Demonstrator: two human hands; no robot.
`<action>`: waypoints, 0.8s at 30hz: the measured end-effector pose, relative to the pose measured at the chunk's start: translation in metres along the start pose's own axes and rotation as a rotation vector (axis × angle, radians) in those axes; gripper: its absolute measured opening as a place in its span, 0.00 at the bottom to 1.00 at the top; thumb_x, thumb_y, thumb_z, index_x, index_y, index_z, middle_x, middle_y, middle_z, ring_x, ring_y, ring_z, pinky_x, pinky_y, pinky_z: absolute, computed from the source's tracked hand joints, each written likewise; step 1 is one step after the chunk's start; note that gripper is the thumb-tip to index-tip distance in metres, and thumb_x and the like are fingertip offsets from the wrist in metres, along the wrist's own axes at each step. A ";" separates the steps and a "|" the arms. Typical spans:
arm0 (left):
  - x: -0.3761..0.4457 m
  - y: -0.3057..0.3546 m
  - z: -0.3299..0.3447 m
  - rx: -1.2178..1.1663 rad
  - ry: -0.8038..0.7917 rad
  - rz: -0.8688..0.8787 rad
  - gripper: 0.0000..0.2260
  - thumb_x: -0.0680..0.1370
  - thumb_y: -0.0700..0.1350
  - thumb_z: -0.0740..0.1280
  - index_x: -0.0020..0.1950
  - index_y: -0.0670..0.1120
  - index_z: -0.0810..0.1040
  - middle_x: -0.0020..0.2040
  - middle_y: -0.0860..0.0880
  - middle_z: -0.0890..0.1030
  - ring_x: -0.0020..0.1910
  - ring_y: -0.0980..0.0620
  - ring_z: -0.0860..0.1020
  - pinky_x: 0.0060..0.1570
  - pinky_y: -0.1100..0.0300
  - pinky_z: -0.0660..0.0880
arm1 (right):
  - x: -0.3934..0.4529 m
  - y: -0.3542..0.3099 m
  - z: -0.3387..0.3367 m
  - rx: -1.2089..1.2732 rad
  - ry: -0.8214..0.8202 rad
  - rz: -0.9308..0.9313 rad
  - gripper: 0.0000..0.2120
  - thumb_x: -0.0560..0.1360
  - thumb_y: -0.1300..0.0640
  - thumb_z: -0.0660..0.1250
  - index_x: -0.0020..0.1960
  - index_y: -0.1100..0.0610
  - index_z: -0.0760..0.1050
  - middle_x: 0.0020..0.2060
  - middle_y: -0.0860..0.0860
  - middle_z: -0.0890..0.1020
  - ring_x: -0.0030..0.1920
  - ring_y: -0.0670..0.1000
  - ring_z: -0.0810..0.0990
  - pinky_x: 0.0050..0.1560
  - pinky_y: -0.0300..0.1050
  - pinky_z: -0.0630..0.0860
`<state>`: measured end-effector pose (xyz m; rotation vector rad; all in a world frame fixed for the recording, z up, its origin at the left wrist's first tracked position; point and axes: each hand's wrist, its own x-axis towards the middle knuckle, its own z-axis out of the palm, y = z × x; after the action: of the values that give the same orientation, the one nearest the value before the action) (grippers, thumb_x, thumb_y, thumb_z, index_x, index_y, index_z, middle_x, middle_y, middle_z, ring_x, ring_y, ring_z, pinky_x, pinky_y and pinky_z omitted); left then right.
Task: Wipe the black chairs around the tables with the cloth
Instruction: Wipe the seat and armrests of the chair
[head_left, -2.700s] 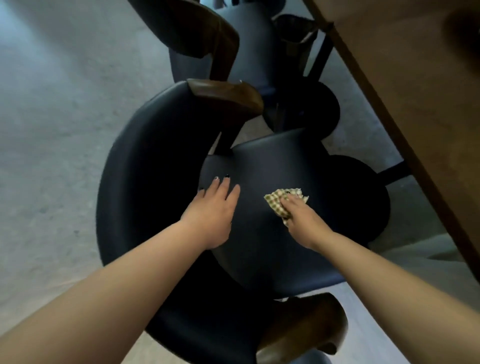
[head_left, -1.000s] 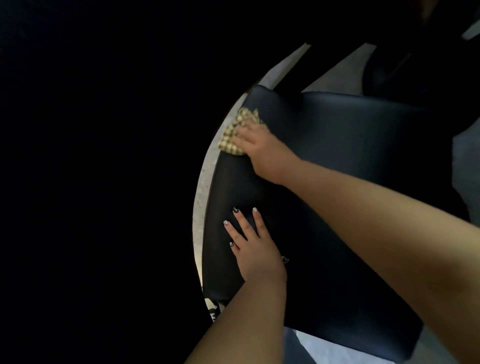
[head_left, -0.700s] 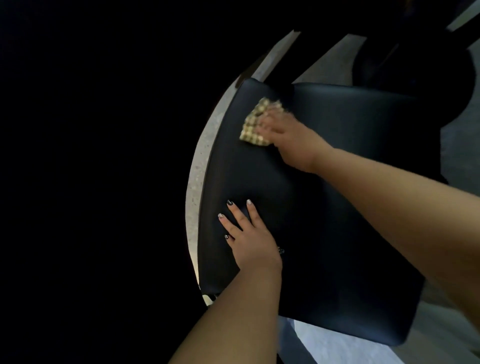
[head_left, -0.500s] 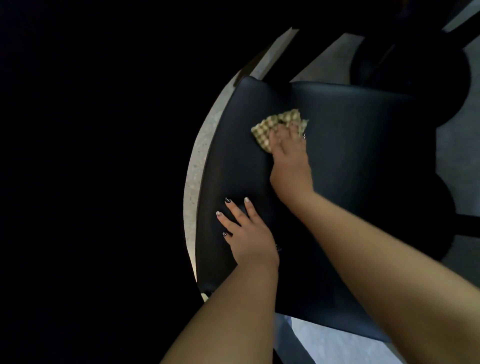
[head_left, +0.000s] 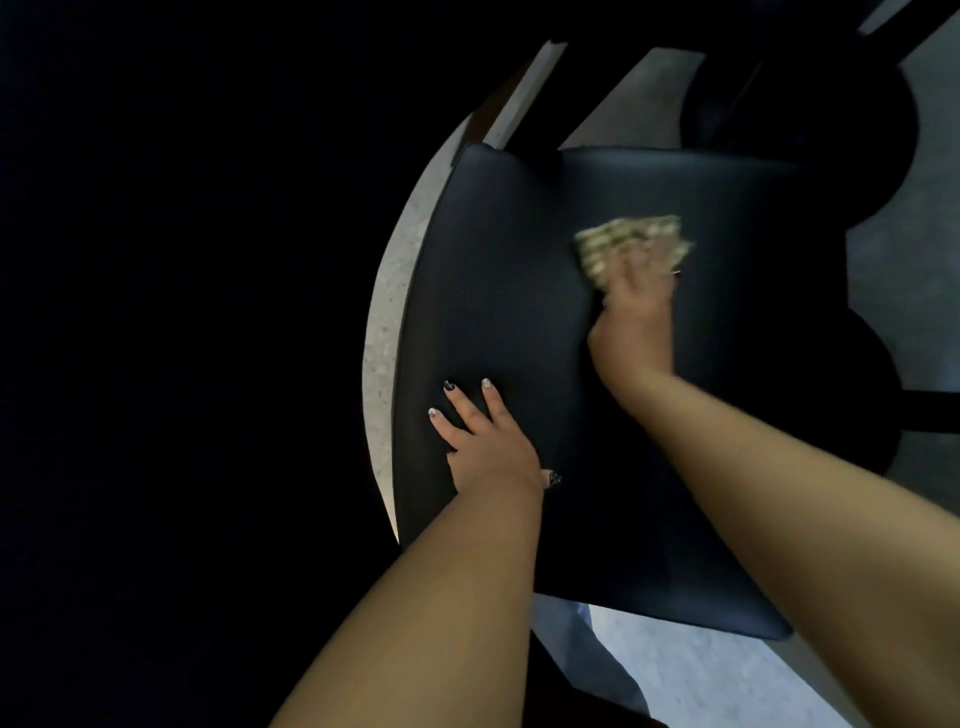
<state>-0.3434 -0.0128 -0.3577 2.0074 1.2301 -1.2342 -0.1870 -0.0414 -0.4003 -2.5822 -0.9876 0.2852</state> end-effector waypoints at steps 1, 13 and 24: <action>-0.002 -0.004 -0.006 0.050 -0.057 0.022 0.58 0.71 0.64 0.71 0.75 0.44 0.26 0.75 0.36 0.29 0.76 0.32 0.38 0.69 0.45 0.65 | -0.015 -0.012 0.007 0.019 -0.047 -0.121 0.30 0.67 0.74 0.58 0.70 0.68 0.67 0.70 0.67 0.65 0.73 0.69 0.57 0.73 0.65 0.50; 0.026 -0.054 -0.061 0.447 -0.110 -0.084 0.58 0.73 0.52 0.74 0.74 0.41 0.25 0.75 0.43 0.27 0.77 0.38 0.39 0.75 0.45 0.50 | 0.054 -0.008 -0.003 -0.123 -0.342 -0.532 0.29 0.75 0.69 0.57 0.76 0.60 0.59 0.76 0.58 0.56 0.77 0.60 0.47 0.74 0.55 0.40; 0.030 -0.068 -0.070 0.629 -0.197 -0.077 0.38 0.82 0.46 0.60 0.77 0.40 0.33 0.78 0.43 0.34 0.78 0.40 0.43 0.74 0.45 0.51 | 0.004 -0.075 0.041 -0.031 -0.326 -0.520 0.25 0.80 0.65 0.48 0.77 0.61 0.53 0.77 0.58 0.52 0.77 0.61 0.44 0.74 0.54 0.38</action>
<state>-0.3659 0.0863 -0.3464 2.1833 0.8972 -1.9929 -0.2419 0.0236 -0.4079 -2.2349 -1.7383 0.5569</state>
